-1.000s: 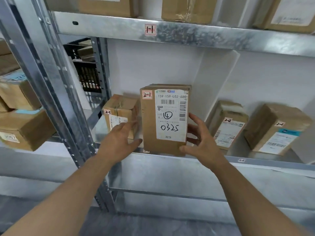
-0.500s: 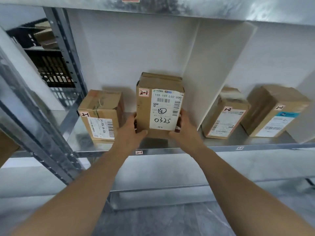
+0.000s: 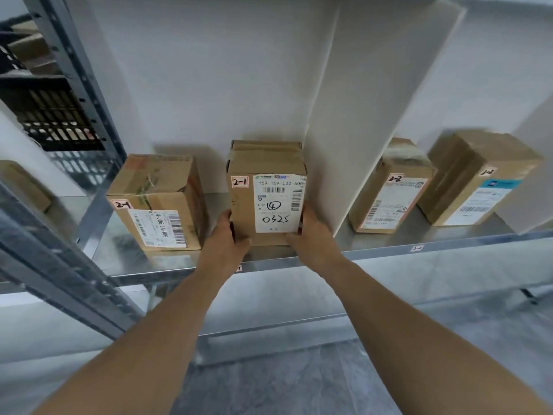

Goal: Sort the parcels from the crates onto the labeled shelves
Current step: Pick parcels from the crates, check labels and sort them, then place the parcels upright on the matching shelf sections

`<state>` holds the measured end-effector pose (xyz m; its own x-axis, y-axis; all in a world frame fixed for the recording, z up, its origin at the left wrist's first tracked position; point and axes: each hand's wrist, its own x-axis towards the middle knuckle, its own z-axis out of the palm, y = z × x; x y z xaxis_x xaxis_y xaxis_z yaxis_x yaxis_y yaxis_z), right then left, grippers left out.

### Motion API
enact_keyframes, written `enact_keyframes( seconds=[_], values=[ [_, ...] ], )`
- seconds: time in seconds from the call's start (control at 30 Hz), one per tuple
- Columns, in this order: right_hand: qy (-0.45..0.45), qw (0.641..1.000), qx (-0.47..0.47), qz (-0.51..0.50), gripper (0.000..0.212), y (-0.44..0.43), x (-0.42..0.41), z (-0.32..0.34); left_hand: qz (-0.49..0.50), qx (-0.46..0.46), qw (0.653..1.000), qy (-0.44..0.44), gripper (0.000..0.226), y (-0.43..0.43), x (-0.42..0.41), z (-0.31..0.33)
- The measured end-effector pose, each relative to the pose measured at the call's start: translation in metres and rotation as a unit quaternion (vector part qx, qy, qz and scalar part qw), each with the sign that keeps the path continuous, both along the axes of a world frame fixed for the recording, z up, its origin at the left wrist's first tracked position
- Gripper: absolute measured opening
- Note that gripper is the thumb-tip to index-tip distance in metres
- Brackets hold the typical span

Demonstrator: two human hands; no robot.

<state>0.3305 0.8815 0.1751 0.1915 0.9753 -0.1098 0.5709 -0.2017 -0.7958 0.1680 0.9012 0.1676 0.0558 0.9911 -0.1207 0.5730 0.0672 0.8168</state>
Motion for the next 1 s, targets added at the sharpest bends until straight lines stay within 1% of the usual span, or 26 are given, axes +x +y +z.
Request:
enact_keyframes(
  seconds=[0.13,0.2,0.27,0.37,0.43,0.5,0.6,0.7,0.8,0.9,1.0],
  values=[
    [0.0,1.0,0.022,0.001,0.062,-0.021,-0.002,0.014,-0.007,0.007,1.0,-0.028,0.068,-0.01,-0.008,0.006],
    [-0.015,1.0,0.021,0.006,0.061,-0.037,-0.001,0.025,-0.016,0.033,0.999,-0.005,0.068,-0.021,-0.016,0.008],
    [-0.046,0.999,0.021,0.007,0.058,-0.055,0.002,0.039,-0.031,0.066,0.997,0.014,0.063,-0.035,-0.023,0.012],
    [-0.092,0.994,0.053,0.028,0.056,-0.077,0.007,0.067,-0.023,0.108,0.992,0.067,0.056,-0.057,-0.031,0.026],
    [-0.107,0.989,0.081,0.056,0.05,-0.09,0.008,0.09,-0.018,0.148,0.985,0.086,0.054,-0.069,-0.035,0.041],
    [-0.117,0.984,0.11,0.082,0.045,-0.096,0.007,0.115,-0.008,0.187,0.978,0.092,0.055,-0.077,-0.039,0.064],
    [-0.125,0.97,0.178,0.11,0.04,-0.098,0.002,0.154,0.019,0.249,0.963,0.097,0.052,-0.084,-0.048,0.109],
    [-0.136,0.952,0.233,0.147,0.043,-0.099,-0.011,0.192,0.035,0.345,0.933,0.093,0.049,-0.089,-0.059,0.155],
    [-0.137,0.931,0.289,0.178,0.042,-0.098,-0.027,0.222,0.069,0.386,0.917,0.073,0.051,-0.093,-0.073,0.192],
    [-0.128,0.913,0.344,0.178,0.038,-0.089,-0.044,0.252,0.097,0.43,0.893,0.084,0.053,-0.091,-0.088,0.225],
    [-0.121,0.898,0.387,0.17,0.037,-0.073,-0.06,0.287,0.122,0.459,0.878,0.059,0.056,-0.083,-0.106,0.261]
  ],
)
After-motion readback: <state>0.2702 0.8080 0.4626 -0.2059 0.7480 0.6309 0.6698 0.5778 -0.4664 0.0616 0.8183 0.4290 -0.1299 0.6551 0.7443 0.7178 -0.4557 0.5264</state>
